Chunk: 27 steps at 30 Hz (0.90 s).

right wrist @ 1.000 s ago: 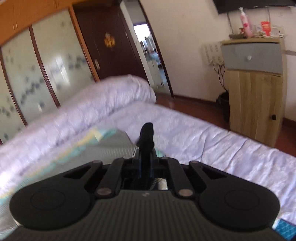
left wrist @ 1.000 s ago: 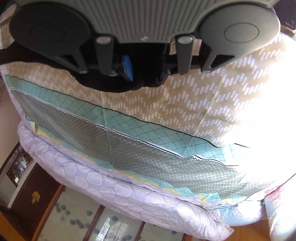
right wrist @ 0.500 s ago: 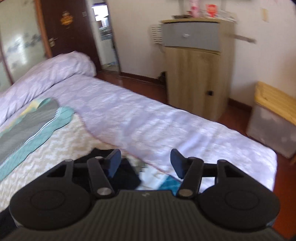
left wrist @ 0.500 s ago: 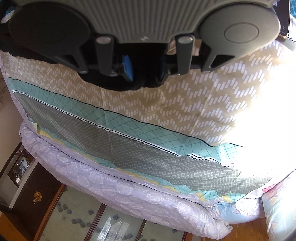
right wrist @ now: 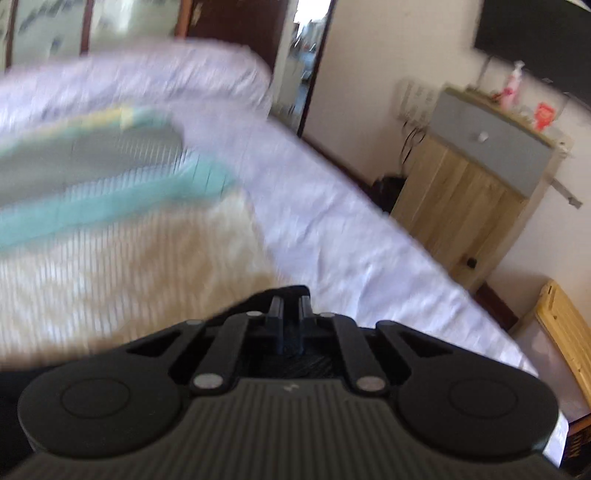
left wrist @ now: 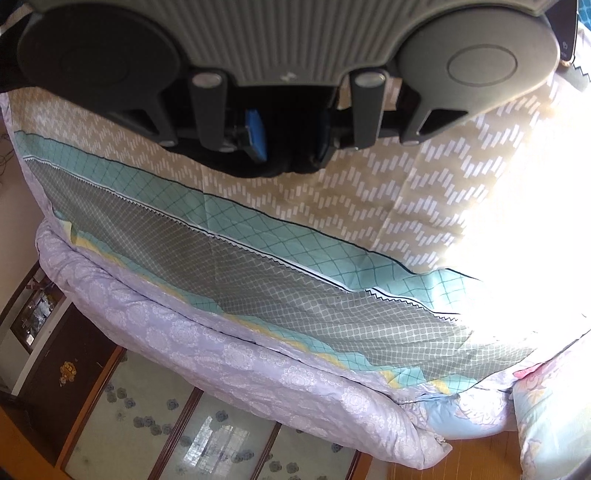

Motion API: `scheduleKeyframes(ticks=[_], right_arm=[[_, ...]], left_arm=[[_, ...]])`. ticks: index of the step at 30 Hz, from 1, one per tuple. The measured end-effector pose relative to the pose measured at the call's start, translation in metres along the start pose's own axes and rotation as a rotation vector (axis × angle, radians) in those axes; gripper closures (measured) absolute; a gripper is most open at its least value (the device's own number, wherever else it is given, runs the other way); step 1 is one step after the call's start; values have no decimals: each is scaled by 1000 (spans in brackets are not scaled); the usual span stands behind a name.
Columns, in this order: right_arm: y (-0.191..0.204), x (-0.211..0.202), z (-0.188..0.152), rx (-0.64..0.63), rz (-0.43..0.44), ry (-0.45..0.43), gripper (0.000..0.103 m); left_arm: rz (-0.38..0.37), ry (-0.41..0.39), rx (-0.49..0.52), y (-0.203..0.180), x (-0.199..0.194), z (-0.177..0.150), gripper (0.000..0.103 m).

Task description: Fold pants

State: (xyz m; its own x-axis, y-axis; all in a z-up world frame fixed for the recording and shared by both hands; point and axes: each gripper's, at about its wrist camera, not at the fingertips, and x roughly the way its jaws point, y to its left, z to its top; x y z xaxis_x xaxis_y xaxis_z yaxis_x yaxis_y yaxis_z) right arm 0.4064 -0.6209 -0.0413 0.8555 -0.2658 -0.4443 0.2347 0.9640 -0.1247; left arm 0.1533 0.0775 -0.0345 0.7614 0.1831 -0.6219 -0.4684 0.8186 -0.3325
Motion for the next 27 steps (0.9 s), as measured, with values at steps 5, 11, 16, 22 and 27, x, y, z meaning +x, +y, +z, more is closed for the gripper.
scheduleKeyframes(ticks=[5,11,16,22,27], right_arm=[[28,5,66,19,-31,-124,94],[85,53,67,33,-97,-14,42],[94,1,27,-28,107,-37,46],[11,-95,-29,70,239,-80,46],[-63,-149,-92,167,158,-44,45]], left_arm=[[21,-49,-35,-6,23,17,76],[157,60,19,-13,72,14,57],[150,22,50,4,20,-1,56],[80,46,-27,44,-75,-37,44],[10,106,-119,65,-127,-84,35]])
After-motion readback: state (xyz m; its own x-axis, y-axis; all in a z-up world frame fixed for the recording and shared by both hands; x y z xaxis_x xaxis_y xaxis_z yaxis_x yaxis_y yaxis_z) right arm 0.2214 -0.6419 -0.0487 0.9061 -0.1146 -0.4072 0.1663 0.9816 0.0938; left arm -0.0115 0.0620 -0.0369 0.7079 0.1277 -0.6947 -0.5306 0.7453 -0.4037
